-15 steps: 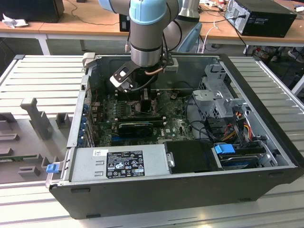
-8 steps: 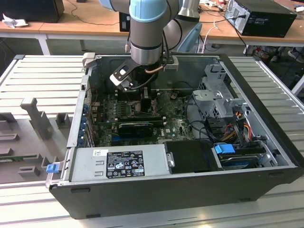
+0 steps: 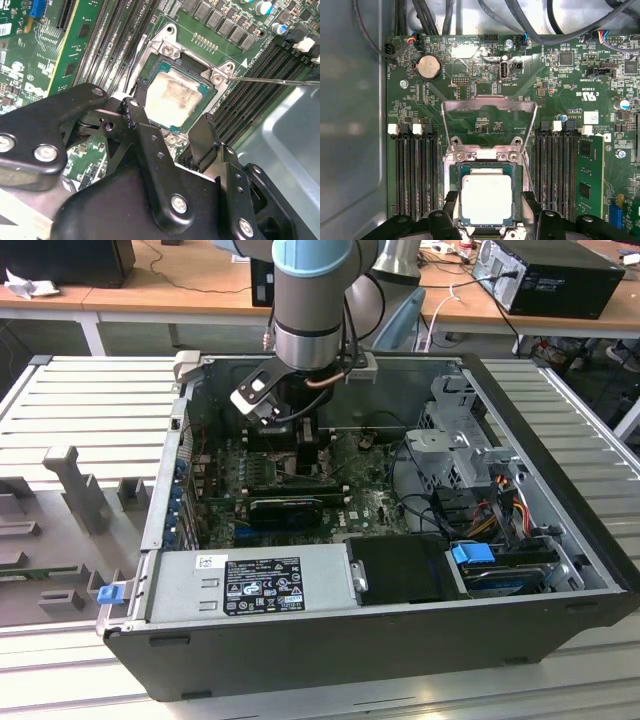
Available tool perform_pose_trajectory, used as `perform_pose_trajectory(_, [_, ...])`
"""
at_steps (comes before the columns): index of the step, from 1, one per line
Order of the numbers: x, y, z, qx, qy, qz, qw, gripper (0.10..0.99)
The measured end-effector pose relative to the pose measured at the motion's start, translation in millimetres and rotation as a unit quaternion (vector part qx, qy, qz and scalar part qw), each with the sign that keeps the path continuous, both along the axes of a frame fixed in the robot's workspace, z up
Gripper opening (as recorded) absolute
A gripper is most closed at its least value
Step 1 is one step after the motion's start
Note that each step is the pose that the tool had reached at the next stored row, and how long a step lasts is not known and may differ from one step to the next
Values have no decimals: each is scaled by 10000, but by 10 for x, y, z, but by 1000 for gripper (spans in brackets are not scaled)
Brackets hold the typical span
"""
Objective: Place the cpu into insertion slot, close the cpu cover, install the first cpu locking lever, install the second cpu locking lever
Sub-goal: 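Place the cpu into insertion slot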
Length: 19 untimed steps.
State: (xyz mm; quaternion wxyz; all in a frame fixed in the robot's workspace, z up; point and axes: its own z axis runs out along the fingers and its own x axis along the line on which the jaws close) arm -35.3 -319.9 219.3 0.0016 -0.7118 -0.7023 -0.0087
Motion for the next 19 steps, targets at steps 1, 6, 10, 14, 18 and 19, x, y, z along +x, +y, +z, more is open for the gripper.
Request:
perform_pose_trajectory(1, [0, 0, 8, 0, 0, 0, 10000, 588])
perform_pose_trajectory(6, [0, 0, 64, 0, 0, 0, 10000, 278])
perform_pose_trajectory(10, [0, 0, 111, 0, 0, 0, 10000, 106])
perform_pose_trajectory(14, [0, 0, 161, 1, -1, 0, 10000, 106])
perform_pose_trajectory(18, [0, 0, 221, 0, 0, 0, 10000, 106])
perform_pose_trajectory(19, [0, 0, 243, 0, 0, 0, 10000, 106])
